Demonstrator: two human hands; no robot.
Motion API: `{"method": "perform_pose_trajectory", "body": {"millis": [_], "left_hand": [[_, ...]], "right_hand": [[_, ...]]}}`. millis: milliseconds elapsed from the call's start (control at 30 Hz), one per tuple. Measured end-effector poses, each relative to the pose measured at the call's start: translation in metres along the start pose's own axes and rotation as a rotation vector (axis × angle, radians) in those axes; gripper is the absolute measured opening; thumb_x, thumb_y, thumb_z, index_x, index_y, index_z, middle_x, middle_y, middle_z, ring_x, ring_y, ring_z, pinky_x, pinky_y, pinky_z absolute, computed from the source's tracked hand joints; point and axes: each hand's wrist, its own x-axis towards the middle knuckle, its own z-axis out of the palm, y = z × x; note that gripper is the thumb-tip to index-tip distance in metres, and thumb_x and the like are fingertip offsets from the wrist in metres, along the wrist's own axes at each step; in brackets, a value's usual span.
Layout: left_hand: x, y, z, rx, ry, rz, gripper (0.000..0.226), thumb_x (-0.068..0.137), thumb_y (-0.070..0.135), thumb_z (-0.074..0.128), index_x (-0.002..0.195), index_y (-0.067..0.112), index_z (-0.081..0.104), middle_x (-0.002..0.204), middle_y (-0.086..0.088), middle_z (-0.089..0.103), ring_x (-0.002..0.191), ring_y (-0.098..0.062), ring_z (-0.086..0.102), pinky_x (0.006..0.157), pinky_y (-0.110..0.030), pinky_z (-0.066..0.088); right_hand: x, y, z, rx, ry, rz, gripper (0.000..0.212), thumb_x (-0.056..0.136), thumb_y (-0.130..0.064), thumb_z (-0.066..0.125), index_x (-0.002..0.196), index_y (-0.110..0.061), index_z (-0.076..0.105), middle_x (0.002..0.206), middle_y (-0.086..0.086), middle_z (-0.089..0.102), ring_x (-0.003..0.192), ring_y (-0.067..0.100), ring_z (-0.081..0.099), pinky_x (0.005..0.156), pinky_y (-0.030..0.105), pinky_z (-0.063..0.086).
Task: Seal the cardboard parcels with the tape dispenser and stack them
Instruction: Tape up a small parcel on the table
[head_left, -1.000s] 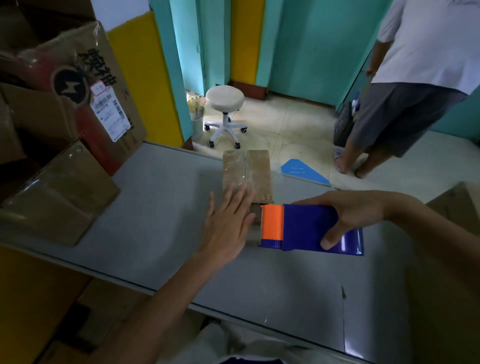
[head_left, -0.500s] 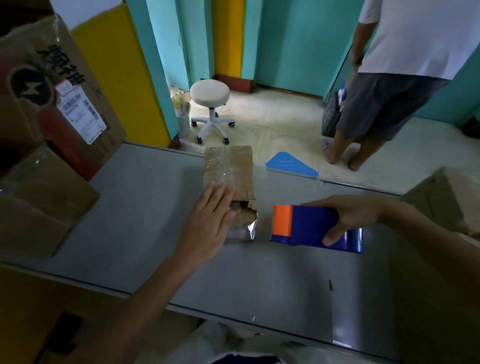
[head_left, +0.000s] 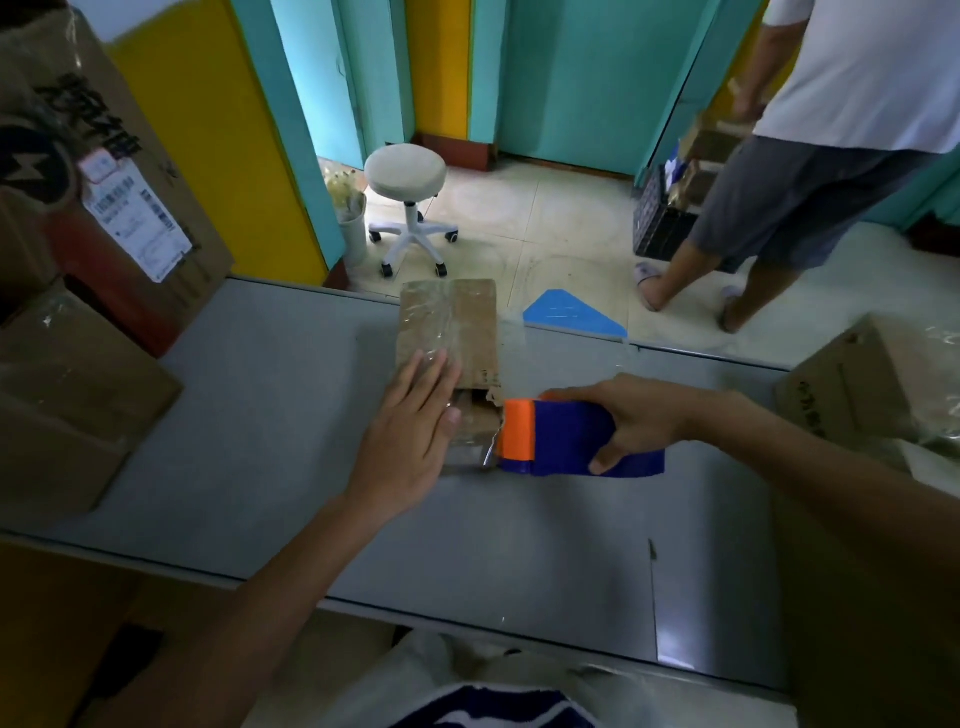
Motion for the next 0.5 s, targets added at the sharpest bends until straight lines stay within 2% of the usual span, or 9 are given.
{"method": "perform_pose_trajectory", "body": {"millis": [167,267,300,333,433,500], "left_hand": [[-0.001,-0.003,0.000,-0.003,0.008,0.031,0.061,0.091,0.053,0.006,0.143,0.021,0.010,0.150,0.012,0.007,0.141,-0.006,-0.005,0.114,-0.025,0.003],[0.004,0.002,0.000,-0.008,-0.002,0.088,0.064,0.091,0.047,0.009,0.145,0.014,0.018,0.152,0.007,0.013,0.141,-0.009,0.000,0.118,-0.035,0.010],[0.004,0.004,0.001,0.004,-0.019,0.101,0.066,0.091,0.047,0.009,0.145,0.013,0.020,0.153,0.005,0.014,0.141,-0.009,0.000,0.118,-0.038,0.011],[0.004,0.005,0.001,0.020,-0.037,0.094,0.068,0.090,0.050,0.007,0.146,0.013,0.019,0.154,0.004,0.014,0.141,-0.009,-0.002,0.118,-0.039,0.011],[0.007,0.001,-0.006,0.073,-0.103,0.064,0.080,0.082,0.062,0.003,0.148,0.018,0.007,0.156,0.006,0.003,0.142,-0.009,-0.009,0.118,-0.037,0.000],[0.006,0.000,-0.008,0.135,-0.148,0.044,0.084,0.076,0.069,0.000,0.147,0.025,-0.004,0.155,0.010,-0.006,0.142,-0.008,-0.014,0.114,-0.037,-0.007]], "right_hand": [[-0.003,-0.014,-0.013,-0.161,-0.033,0.058,0.083,0.081,-0.025,0.071,0.146,-0.030,0.021,0.135,0.001,0.050,0.118,0.022,0.051,0.094,0.039,0.042],[0.011,-0.026,-0.003,-0.657,0.126,0.103,0.072,0.081,-0.031,0.068,0.143,-0.024,0.030,0.116,0.006,0.058,0.090,0.023,0.056,0.068,0.031,0.045],[0.017,-0.025,0.004,-0.745,0.152,0.105,0.070,0.080,-0.033,0.067,0.141,-0.023,0.033,0.113,0.007,0.059,0.086,0.024,0.057,0.062,0.030,0.044],[0.022,-0.023,0.008,-0.740,0.145,0.127,0.071,0.080,-0.036,0.066,0.141,-0.024,0.032,0.115,0.008,0.059,0.089,0.025,0.058,0.062,0.030,0.043],[0.027,-0.007,0.009,-0.521,0.182,0.208,0.080,0.080,-0.043,0.066,0.146,-0.030,0.022,0.125,0.008,0.055,0.106,0.028,0.056,0.070,0.032,0.042],[0.029,0.008,0.013,-0.458,0.281,0.262,0.085,0.080,-0.048,0.064,0.148,-0.032,0.015,0.128,0.009,0.054,0.111,0.030,0.054,0.079,0.035,0.047]]}}
